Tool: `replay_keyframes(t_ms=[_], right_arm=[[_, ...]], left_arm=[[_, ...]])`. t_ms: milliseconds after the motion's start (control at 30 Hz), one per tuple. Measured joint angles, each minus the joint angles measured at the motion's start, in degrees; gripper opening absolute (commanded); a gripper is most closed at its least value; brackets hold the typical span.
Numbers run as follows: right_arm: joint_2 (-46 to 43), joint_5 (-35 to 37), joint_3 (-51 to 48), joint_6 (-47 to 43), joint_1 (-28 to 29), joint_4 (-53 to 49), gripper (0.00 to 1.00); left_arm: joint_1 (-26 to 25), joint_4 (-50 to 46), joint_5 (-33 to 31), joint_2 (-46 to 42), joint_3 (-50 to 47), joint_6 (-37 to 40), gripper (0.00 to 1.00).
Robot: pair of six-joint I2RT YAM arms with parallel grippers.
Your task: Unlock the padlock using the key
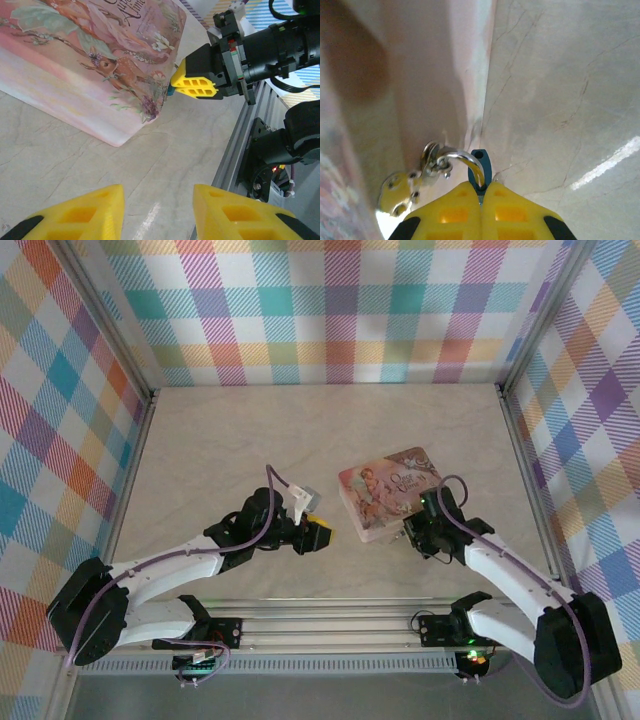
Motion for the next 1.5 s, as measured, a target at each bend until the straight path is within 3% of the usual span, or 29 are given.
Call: replay_keyframes(t_ms=[133,333,667,967,1267,1500], right_arm=[[-0.59,-4.33,-3.41,-1.16,-4.52,5.01,0.0],[-1.18,-7.58,-3.39,-6.78,-6.75,5.4,0.0],[-5.57,-7.78,0.07,-10.36,-7.56,1.09,0.0],[1.25,-7.82,0.11,-10.6,-9.81,-0.79,0.0],[-0.31,-9.11,0.33,-12.52,-14.99,0.2,0.0],[-0.28,-10.86,1.49,-14.36,-15.85,-0.33,0.0]], left_arm=[[-0.11,-0.15,-0.04,-0.11,-0.02,0.0,0.4],[-0.7,-0.59,-0.5,-2.64,-1.11,-0.02,0.39],[-0.83,-3.21,-1.25,-5.86,-2.62,-0.39,0.39],[-1.14,-6.86,-2.32,-9.14,-2.69,-0.35,0.39],[-1.14,-10.69,-3.26,-12.02,-2.69,0.02,0.39],[-1.14,-13.99,-4.37,-13.29,-2.58,0.31,0.39]])
